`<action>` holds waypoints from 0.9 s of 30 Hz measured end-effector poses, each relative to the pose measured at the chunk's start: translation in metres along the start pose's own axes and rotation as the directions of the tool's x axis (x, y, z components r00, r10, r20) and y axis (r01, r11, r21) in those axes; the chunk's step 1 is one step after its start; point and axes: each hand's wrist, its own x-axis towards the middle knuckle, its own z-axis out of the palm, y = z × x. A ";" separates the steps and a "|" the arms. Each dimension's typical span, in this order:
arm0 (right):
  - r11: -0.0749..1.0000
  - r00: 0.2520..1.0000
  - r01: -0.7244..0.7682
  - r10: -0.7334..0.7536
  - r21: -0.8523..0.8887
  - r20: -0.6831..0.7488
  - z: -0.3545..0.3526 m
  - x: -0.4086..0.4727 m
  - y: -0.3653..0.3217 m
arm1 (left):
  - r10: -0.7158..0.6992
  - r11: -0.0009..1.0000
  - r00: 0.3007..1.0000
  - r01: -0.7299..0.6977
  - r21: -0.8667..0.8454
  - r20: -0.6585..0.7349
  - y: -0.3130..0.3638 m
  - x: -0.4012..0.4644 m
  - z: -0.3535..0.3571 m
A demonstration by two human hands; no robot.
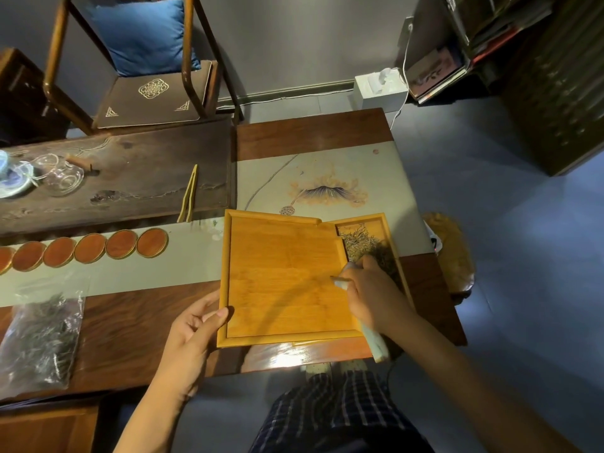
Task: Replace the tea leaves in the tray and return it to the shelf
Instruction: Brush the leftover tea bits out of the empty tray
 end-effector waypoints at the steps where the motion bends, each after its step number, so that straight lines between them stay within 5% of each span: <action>1: 1.000 1.000 0.002 -0.002 0.015 0.003 -0.002 0.005 0.000 | 0.009 1.000 1.000 -0.009 0.003 0.003 0.002 0.000 0.000; 12: 0.986 0.945 0.142 -0.160 -0.084 -0.285 -0.011 0.042 0.009 | -0.042 0.999 0.999 0.041 0.027 0.032 0.003 -0.007 -0.005; 17: 0.997 0.921 0.034 -0.003 0.073 -0.390 -0.017 0.036 0.018 | -0.066 0.996 0.996 0.062 0.068 0.057 0.000 -0.008 -0.002; 23: 0.952 0.962 0.131 -0.055 0.275 -0.268 -0.007 -0.010 0.017 | -0.028 0.998 1.000 0.028 0.062 -0.003 0.000 -0.007 0.001; 27: 0.966 0.980 0.091 -0.043 0.244 -0.193 0.014 -0.031 0.013 | 0.005 0.998 1.000 -0.004 0.064 -0.011 0.004 -0.005 0.003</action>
